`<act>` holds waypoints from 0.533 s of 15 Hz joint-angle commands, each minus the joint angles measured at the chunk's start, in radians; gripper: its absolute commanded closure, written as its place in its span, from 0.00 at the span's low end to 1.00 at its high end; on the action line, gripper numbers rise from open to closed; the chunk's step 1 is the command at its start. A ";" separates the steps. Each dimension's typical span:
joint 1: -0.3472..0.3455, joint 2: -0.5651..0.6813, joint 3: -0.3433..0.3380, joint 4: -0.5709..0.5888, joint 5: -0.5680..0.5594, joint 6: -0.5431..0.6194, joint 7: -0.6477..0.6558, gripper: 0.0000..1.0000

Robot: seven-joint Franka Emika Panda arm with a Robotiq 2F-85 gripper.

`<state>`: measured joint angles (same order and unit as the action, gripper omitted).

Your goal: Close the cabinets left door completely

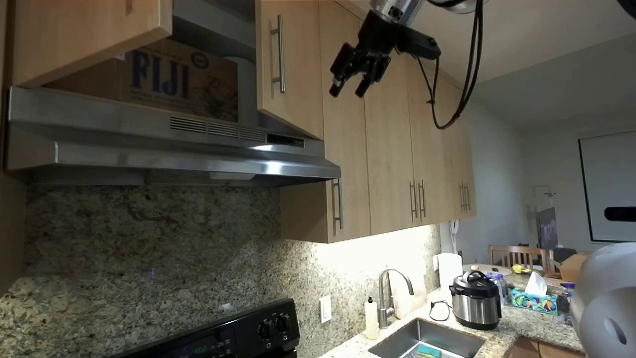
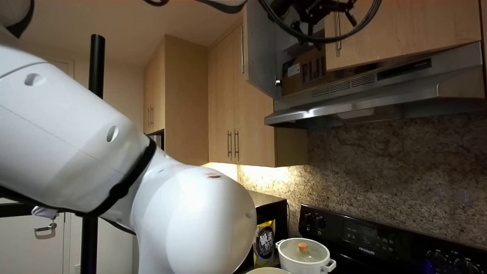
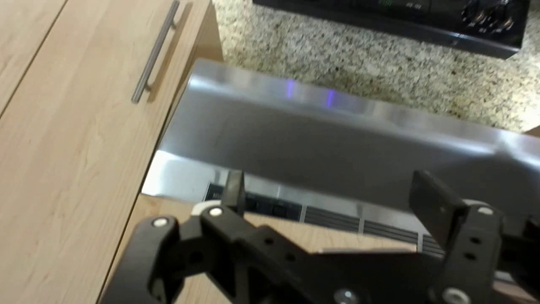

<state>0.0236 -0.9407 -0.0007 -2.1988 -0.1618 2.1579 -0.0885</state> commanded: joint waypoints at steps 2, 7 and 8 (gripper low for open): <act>0.046 0.032 -0.046 -0.108 0.103 -0.084 -0.004 0.00; 0.047 0.100 -0.058 -0.251 0.202 -0.137 0.028 0.00; 0.035 0.119 -0.053 -0.269 0.207 -0.157 0.040 0.00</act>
<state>0.0738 -0.8603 -0.0587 -2.4262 0.0033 2.0497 -0.0868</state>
